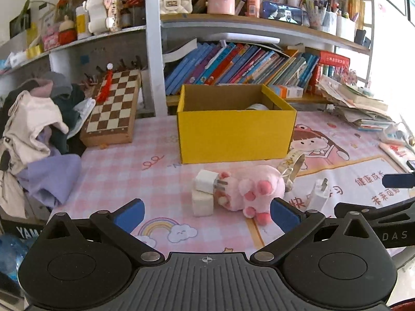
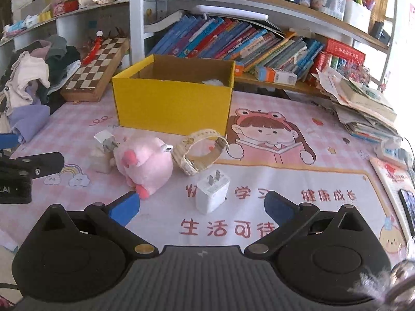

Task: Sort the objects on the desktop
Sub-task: 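Withdraw both grippers from the box back over the table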

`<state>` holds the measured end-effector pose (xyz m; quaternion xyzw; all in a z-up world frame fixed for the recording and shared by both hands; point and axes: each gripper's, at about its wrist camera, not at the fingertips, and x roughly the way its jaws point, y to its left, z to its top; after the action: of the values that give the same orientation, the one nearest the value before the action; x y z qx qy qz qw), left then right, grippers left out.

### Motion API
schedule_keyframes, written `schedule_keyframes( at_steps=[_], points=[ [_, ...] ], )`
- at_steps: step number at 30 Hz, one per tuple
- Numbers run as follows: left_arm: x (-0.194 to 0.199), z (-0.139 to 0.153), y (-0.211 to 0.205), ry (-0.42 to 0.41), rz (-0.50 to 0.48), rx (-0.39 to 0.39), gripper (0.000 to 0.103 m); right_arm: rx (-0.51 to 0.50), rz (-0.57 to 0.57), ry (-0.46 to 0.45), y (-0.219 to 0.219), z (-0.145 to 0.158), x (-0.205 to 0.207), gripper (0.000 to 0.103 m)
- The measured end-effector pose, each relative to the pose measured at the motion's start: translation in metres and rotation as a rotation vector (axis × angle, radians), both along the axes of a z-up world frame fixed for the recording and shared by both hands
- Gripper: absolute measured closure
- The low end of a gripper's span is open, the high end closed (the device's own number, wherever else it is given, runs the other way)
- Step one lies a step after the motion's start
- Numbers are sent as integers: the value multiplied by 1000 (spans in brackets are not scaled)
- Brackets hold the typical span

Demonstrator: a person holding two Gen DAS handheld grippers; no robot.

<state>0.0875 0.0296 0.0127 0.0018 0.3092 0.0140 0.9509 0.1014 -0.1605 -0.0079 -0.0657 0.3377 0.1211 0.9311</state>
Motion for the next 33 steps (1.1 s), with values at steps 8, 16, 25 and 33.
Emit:
schedule_keyframes(
  at_steps=[8, 16, 25, 33],
  points=[
    [-9, -4, 10, 18, -28, -77, 0, 7, -21, 35, 1, -6, -4, 0],
    [-9, -4, 13, 29, 2, -79, 0, 5, -27, 51, 2, -9, -7, 0],
    [-8, -10, 18, 64, -10, -62, 0, -10, -29, 70, 5, -13, -7, 0],
    [-10, -12, 19, 73, -70, -114, 0, -39, -27, 78, 8, -16, -7, 0]
  ],
)
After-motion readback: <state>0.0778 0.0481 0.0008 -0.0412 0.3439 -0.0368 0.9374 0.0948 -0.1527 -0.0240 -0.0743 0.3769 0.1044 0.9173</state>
